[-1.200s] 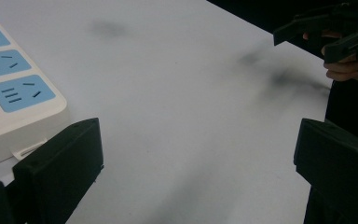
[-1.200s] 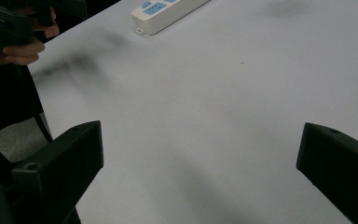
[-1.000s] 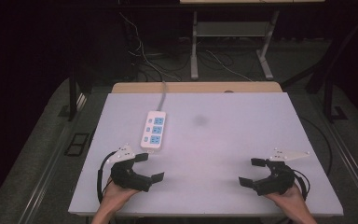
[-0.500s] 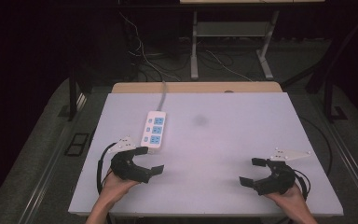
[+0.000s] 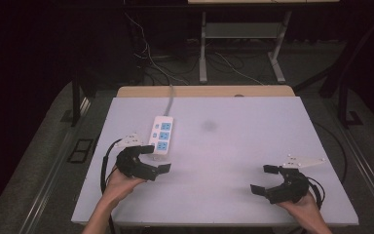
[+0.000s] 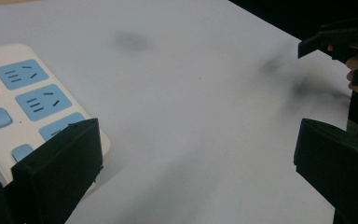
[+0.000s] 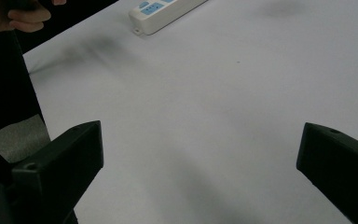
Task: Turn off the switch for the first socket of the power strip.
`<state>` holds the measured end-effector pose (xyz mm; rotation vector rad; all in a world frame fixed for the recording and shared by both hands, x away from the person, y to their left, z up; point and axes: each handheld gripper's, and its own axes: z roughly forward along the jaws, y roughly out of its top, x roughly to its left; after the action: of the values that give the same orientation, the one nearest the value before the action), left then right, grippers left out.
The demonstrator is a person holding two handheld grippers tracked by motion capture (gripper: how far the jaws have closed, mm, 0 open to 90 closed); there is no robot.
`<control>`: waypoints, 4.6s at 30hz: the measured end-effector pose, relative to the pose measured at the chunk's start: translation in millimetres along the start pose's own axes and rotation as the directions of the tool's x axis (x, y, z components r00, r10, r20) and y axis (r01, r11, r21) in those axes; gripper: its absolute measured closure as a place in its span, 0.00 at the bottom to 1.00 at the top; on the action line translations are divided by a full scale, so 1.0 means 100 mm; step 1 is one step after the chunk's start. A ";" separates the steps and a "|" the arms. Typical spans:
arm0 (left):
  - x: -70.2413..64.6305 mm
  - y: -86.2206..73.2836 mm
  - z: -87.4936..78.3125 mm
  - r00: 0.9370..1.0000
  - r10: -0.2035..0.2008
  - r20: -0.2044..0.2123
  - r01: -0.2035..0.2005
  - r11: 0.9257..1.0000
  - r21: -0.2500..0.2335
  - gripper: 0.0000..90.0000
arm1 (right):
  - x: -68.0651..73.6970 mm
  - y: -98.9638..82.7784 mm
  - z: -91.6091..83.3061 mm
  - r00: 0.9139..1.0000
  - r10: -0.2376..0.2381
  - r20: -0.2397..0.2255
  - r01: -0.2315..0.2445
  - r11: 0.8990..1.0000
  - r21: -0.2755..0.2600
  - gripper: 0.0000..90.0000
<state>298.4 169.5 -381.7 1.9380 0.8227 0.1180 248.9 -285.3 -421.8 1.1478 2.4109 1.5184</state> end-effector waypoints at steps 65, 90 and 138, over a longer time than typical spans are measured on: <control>0.57 0.83 0.09 0.995 0.044 -0.087 -0.029 0.986 0.164 0.03 | -0.02 -0.01 -0.04 1.000 0.004 0.017 -0.004 1.000 -0.010 0.00; 0.95 1.23 0.14 0.986 0.063 -0.157 -0.028 0.976 0.216 0.04 | -0.03 -0.02 -0.03 1.000 0.007 0.021 -0.007 1.000 -0.003 0.00; 1.51 1.03 0.47 0.975 -0.050 -0.218 0.100 0.968 0.228 0.99 | -0.03 -0.03 -0.02 1.000 0.002 0.021 -0.002 1.000 0.004 0.00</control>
<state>484.2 193.8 -360.3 2.1409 1.0921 0.1889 248.4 -289.4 -424.1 1.1612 2.4014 1.4950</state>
